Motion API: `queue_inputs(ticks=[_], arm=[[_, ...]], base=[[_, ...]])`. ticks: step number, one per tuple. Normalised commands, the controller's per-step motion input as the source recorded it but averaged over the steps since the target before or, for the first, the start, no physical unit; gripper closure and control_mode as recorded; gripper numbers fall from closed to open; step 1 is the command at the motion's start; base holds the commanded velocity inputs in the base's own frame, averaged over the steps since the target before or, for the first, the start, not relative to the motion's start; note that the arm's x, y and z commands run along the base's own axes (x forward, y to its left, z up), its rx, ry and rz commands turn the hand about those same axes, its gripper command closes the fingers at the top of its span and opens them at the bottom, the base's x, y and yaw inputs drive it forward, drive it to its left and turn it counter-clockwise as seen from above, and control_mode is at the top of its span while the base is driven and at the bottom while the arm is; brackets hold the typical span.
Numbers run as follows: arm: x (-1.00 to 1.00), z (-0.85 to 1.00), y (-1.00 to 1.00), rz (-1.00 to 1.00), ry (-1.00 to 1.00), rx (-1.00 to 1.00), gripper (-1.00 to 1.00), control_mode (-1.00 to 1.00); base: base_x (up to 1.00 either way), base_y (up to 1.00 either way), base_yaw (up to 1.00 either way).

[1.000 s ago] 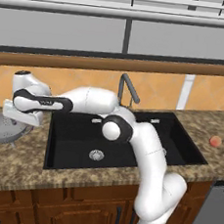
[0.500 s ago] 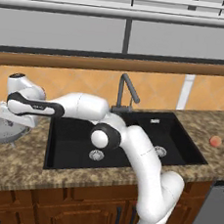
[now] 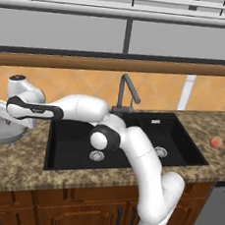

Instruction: Put the colander in the sink, put the peach in the colander, and turn on the sink faucet and pour water over the colander.

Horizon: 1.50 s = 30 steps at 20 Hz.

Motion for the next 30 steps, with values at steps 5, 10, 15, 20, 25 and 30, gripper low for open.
queue_inputs(ticks=[5,10,15,20,25,30], arm=[[-0.01,0.06,0.0,0.0,0.0,0.07,-1.0,-1.0],[-0.24,0.06,0.0,0.0,0.0,0.0,-1.0,-1.0],[-0.25,0.17,0.02,-0.02,0.0,-0.08,-1.0,-1.0],[-0.41,0.1,-0.1,-0.09,0.0,-0.01,-1.0,-1.0],[-0.23,-0.08,-0.16,-0.17,0.0,0.0,-1.0,-1.0],[-0.06,-0.19,-0.17,-0.18,0.0,0.0,-1.0,-1.0]], base=[[0.0,0.0,0.0],[0.0,0.0,0.0],[0.0,0.0,0.0],[0.0,0.0,0.0],[0.0,0.0,0.0],[0.0,0.0,0.0]])
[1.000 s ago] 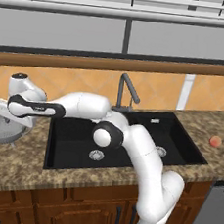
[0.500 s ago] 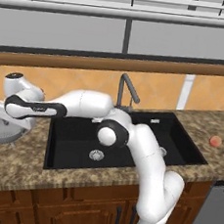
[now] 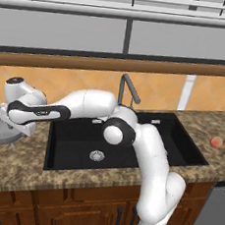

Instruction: Put the colander in the sink, put the peach in the colander, and turn on the sink faucet and pour water over the colander.

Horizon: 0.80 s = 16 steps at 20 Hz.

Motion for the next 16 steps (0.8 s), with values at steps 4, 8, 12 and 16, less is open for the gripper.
queue_inputs(ticks=[4,8,12,16], arm=[[0.03,-0.33,-0.18,-0.1,0.0,0.0,-1.0,-1.0],[0.33,-0.09,0.0,0.01,0.0,0.0,-1.0,-1.0],[0.37,-0.08,0.12,0.08,0.0,0.0,-1.0,-1.0],[0.32,-0.16,0.27,0.08,0.03,0.0,-1.0,-1.0]], base=[[0.0,0.0,0.0],[0.0,0.0,0.0],[0.0,0.0,0.0],[0.0,0.0,0.0]])
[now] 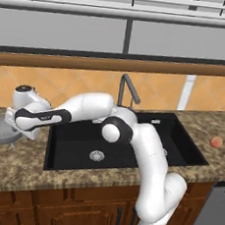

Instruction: Put the colander in the sink, put the peach in the colander, and turn on the sink faucet and pour water over the colander.

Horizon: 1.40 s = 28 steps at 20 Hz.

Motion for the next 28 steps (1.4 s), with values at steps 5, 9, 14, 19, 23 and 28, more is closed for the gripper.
queue_inputs(ticks=[5,9,14,19,23,28], arm=[[0.32,-0.23,0.39,0.06,0.08,0.0,-1.0,-1.0],[0.41,-0.2,0.36,0.02,0.08,0.0,-1.0,-1.0],[-0.05,-0.39,0.19,0.0,0.1,-0.14,1.0,-1.0],[-0.4,-0.29,-0.03,-0.03,0.0,-0.15,1.0,-1.0],[-0.32,0.02,-0.25,-0.16,-0.14,-0.01,1.0,-1.0],[-0.6,0.18,-0.47,-0.18,-0.3,0.05,1.0,-1.0]], base=[[0.0,0.0,0.0],[0.0,0.0,0.0],[0.0,0.0,0.0],[0.0,0.0,0.0],[0.0,0.0,0.0],[0.0,0.0,0.0]])
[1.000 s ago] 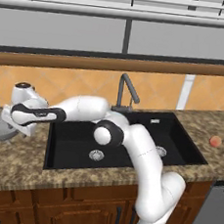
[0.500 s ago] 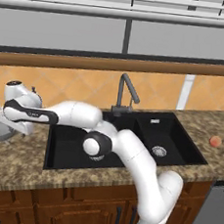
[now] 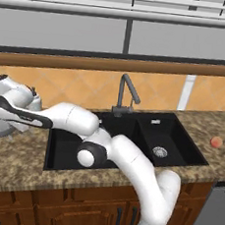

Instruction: Put the colander in the sink, put the peach in the colander, and turn on the sink faucet and pour water over the colander.

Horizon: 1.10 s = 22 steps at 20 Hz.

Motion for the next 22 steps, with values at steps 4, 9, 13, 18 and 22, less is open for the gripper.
queue_inputs(ticks=[4,9,13,18,22], arm=[[-0.63,0.26,-0.61,-0.16,-0.13,0.16,1.0,-1.0],[-0.68,0.21,-0.74,-0.17,0.01,0.32,1.0,-1.0],[-0.77,0.0,-0.78,-0.09,-0.04,0.21,1.0,-1.0],[-0.73,-0.14,-0.77,-0.08,-0.2,0.07,1.0,-1.0],[-0.65,-0.08,-0.76,-0.13,-0.14,0.09,1.0,-1.0]], base=[[0.0,0.0,0.0],[0.0,0.0,0.0],[0.0,0.0,0.0],[0.0,0.0,0.0],[0.0,0.0,0.0]])
